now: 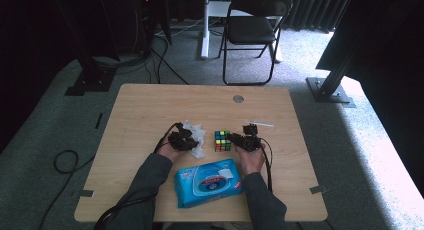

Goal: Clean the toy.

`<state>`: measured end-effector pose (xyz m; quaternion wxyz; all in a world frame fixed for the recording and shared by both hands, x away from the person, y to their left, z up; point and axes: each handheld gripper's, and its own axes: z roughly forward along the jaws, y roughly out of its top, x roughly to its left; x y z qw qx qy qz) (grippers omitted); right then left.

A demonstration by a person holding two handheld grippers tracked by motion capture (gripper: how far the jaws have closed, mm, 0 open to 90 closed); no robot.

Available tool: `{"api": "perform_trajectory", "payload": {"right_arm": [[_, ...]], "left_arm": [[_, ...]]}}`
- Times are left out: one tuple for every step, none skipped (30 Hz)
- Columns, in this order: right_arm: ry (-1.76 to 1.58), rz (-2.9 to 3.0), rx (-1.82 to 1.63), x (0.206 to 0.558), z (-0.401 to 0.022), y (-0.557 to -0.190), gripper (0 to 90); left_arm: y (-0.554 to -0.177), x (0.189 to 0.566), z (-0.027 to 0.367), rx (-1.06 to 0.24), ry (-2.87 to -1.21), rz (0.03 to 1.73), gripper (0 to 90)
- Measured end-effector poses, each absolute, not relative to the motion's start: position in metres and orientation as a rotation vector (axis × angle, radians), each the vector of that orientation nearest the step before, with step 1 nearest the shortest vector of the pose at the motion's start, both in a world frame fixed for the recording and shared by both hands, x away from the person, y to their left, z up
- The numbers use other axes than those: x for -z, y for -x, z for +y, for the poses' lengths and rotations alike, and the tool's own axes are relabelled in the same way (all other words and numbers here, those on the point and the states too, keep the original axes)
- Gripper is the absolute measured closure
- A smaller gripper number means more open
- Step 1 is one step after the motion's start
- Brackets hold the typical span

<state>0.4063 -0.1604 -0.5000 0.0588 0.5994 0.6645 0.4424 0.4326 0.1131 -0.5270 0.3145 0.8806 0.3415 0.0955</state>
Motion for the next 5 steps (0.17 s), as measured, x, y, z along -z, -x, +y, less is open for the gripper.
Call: {"api": "perform_trajectory", "payload": {"right_arm": [[-1.813, 1.999, -1.351, 0.4992, -0.1625, -0.4057, 65.0], [-1.817, 1.987, -1.355, 0.4982, -0.1646, -0.4051, 65.0], [-1.818, 1.975, -1.356, 0.4976, -0.1668, -0.4048, 65.0], [-1.82, 1.966, -1.355, 0.4975, -0.1692, -0.4049, 65.0], [-1.828, 1.961, -1.351, 0.4973, -0.1715, -0.4048, 65.0]], "left_arm": [[-0.432, 0.5271, 0.1145, -0.252, -2.32, 0.9, 79.9], [-0.4312, 0.5274, 0.1151, -0.256, -2.314, 0.903, 79.9], [-0.4305, 0.5276, 0.1156, -0.259, -2.311, 0.905, 79.9], [-0.4303, 0.5278, 0.1161, -0.261, -2.311, 0.902, 79.9], [-0.4301, 0.5279, 0.1164, -0.261, -2.309, 0.904, 79.9]]}}
